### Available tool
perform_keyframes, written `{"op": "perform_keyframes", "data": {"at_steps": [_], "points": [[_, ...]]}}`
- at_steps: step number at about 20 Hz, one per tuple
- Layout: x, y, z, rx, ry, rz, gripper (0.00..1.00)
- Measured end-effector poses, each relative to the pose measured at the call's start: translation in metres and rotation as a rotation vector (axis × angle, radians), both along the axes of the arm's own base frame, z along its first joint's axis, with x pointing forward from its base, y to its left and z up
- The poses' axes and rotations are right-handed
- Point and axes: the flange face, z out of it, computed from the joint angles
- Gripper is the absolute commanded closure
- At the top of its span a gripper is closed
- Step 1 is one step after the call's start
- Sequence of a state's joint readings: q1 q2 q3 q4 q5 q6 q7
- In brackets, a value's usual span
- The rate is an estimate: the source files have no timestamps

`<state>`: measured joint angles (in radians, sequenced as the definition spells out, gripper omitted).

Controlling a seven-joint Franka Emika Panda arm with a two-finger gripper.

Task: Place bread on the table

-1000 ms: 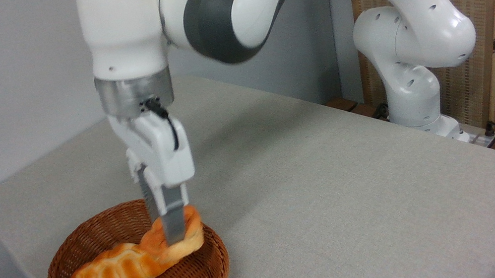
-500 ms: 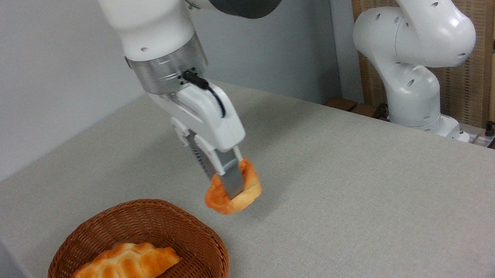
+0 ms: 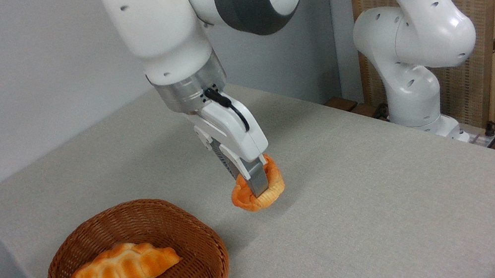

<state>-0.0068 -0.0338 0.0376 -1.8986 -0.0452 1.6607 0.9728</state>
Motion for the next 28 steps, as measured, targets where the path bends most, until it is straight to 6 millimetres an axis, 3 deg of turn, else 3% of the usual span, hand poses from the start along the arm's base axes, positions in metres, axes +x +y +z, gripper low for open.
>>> {"op": "perform_keyframes", "data": {"at_steps": [2, 4, 6, 9, 28], "points": [[-0.003, 0.0, -0.008, -0.001, 0.017, 0.0, 0.59], [-0.005, 0.0, -0.016, -0.001, 0.032, 0.0, 0.52], [-0.008, 0.0, -0.022, -0.002, 0.047, 0.0, 0.35], [-0.011, 0.0, -0.033, -0.002, 0.069, 0.0, 0.0], [-0.001, -0.008, -0.037, 0.001, -0.002, -0.012, 0.0]]}}
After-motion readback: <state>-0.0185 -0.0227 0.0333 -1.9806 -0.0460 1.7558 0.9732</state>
